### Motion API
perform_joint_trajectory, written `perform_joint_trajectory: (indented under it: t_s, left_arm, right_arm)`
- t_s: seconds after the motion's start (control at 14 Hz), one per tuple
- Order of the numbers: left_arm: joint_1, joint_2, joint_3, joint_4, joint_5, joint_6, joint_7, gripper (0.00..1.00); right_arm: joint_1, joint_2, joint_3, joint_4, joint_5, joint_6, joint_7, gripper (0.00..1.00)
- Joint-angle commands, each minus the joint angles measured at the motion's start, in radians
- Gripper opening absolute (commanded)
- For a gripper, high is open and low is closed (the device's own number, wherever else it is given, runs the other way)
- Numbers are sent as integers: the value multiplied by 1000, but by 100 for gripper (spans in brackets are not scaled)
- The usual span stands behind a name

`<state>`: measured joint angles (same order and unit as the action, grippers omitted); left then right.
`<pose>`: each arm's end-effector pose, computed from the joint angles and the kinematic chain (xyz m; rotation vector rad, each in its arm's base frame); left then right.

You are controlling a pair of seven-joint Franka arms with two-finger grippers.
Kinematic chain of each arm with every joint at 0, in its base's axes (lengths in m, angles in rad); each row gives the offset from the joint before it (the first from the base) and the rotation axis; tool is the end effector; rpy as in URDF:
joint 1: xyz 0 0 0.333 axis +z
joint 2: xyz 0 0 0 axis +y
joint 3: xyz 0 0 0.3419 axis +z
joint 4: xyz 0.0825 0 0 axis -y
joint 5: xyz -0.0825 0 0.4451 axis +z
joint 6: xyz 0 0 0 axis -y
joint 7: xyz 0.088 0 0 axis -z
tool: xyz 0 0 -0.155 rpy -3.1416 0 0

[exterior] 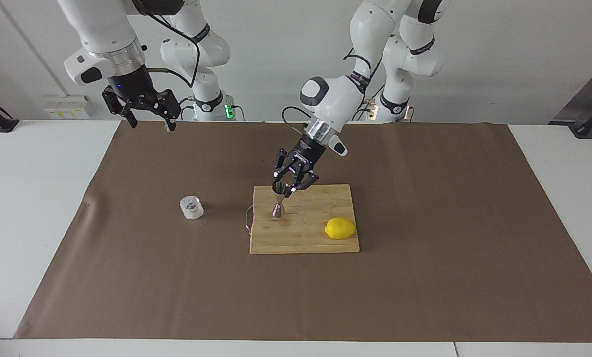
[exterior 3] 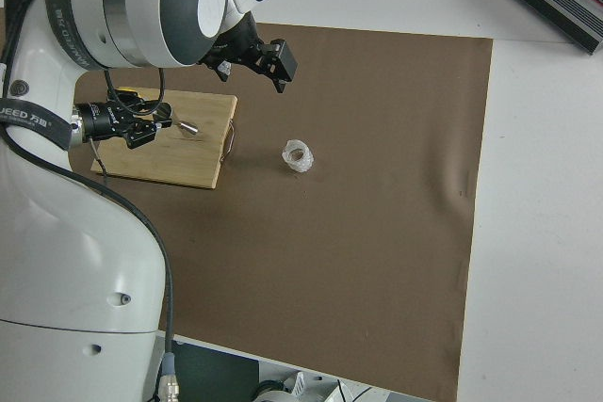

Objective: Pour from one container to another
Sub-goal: 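Carry the metal cup with the left gripper onto the wooden board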

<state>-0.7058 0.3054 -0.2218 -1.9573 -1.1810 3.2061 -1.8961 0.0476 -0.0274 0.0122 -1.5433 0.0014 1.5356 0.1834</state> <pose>0.5073 -0.5123 0.3464 1.0113 2.0378 -0.4660 0.6029 0.0364 0.6306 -3.1320 0.1937 -0.0305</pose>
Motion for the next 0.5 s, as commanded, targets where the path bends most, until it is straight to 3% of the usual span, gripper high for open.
perform_joint_trajectory:
  t_s: [0.0, 0.43]
  left_arm:
    - [-27, 20, 5, 12, -17, 37, 3, 0]
    - [-40, 41, 5, -12, -16, 44, 5, 2]
  right_arm:
    - [-8, -3, 5, 6, -4, -15, -5, 100]
    - [-8, -3, 5, 6, -4, -14, -5, 100]
